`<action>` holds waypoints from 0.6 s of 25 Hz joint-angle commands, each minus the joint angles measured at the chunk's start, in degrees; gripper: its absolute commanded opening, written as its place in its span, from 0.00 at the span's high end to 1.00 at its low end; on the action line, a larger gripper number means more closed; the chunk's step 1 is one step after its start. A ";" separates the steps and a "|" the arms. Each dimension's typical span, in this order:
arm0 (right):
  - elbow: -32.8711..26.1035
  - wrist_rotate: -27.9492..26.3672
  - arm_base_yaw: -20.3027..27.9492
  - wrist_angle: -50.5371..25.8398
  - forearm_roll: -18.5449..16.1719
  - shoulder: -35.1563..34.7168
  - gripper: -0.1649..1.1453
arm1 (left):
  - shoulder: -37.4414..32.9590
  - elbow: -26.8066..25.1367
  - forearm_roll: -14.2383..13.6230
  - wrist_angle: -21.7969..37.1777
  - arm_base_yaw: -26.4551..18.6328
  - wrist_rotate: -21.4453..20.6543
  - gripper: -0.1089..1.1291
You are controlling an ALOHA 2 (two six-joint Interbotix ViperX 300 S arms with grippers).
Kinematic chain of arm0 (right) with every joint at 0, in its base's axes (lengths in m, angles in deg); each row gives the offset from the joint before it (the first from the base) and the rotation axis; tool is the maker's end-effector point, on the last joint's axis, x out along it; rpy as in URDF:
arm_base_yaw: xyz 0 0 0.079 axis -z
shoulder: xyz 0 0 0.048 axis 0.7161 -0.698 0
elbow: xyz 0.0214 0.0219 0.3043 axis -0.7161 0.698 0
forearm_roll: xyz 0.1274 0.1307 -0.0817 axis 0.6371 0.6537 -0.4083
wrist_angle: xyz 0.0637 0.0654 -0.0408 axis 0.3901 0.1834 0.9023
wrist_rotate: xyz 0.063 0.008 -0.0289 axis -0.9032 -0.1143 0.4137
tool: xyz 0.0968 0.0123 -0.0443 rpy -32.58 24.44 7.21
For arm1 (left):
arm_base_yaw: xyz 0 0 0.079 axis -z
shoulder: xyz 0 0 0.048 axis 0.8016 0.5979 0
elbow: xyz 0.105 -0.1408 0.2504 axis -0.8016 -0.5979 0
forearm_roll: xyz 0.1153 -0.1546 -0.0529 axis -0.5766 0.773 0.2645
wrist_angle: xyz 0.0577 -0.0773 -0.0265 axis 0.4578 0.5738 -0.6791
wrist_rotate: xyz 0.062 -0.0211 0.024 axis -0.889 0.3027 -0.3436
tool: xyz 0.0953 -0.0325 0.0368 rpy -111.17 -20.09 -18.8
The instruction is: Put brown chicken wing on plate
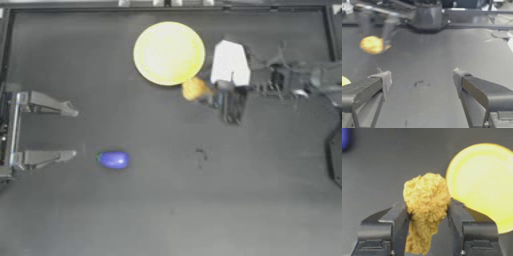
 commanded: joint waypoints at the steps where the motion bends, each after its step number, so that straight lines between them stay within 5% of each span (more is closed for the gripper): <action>1: -4.31 0.09 2.99 4.22 -2.02 -3.43 0.57 | 2.11 1.76 0.09 -0.09 -0.09 0.00 0.08; 15: -17.40 0.00 12.83 9.23 -7.56 -22.68 0.57 | 4.92 2.64 0.09 -0.18 -0.09 0.00 0.08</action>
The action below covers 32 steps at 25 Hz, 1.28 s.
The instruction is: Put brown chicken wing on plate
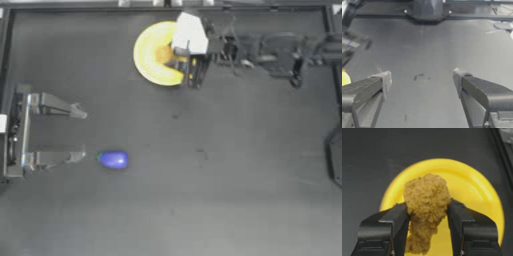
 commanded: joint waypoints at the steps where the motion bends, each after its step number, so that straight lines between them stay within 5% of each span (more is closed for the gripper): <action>1: -4.13 0.00 1.67 0.62 -1.05 -1.76 0.57 | 0.53 1.49 0.09 -0.26 -0.09 0.00 0.08; 9: -9.40 0.00 2.90 -0.09 -2.29 -7.12 0.57 | 0.62 1.67 0.09 -0.18 -0.09 0.00 0.08; 25: -8.88 0.00 1.41 -1.67 -2.29 -8.96 0.54 | 0.62 1.67 0.09 -0.26 -0.88 0.00 0.08; 32: -9.76 0.09 0.53 -4.39 -2.46 -8.96 0.28 | 0.53 1.58 0.09 -0.18 -1.41 -0.09 0.08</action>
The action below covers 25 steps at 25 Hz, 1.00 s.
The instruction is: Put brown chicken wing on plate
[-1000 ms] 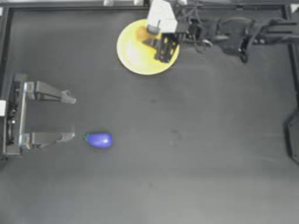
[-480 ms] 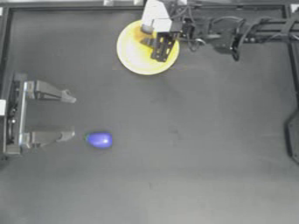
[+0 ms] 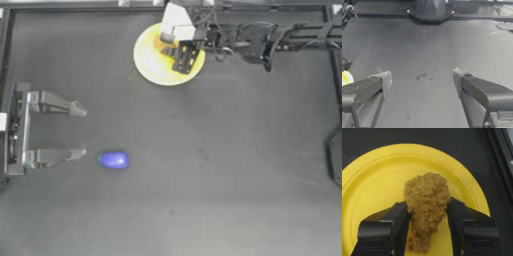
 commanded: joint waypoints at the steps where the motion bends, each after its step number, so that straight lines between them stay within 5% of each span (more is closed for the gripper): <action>1: -1.67 0.09 -0.53 -1.76 0.00 1.23 0.23 | 0.62 1.58 0.09 -0.18 -0.35 -0.09 0.08; 5: -2.55 0.09 -0.88 -2.90 0.35 1.32 0.09 | 0.53 1.32 0.09 -0.18 -0.62 -0.09 0.08; 25: 2.46 0.00 -4.92 -2.90 0.62 14.33 0.10 | 0.09 1.23 0.09 -0.18 -0.97 -0.09 0.08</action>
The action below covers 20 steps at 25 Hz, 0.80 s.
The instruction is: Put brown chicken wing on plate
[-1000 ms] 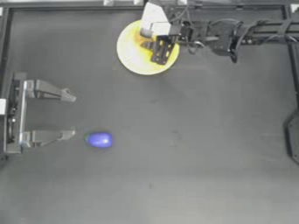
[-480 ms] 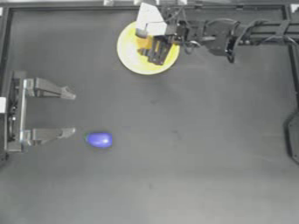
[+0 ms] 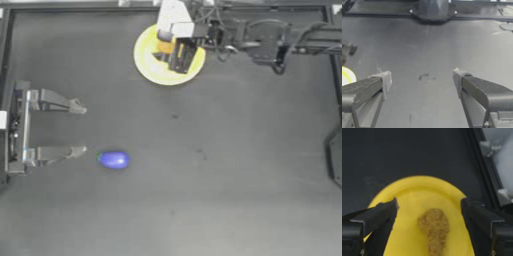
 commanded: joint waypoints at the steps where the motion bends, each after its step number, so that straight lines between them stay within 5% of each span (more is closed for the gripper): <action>1: 1.93 -0.18 -1.23 0.53 0.26 5.89 0.10 | 0.00 1.14 0.09 -0.18 -0.18 -0.18 0.08; 20: 22.24 -0.44 -11.25 6.94 11.16 28.65 0.10 | -0.26 0.79 0.00 0.35 -0.53 -0.26 0.08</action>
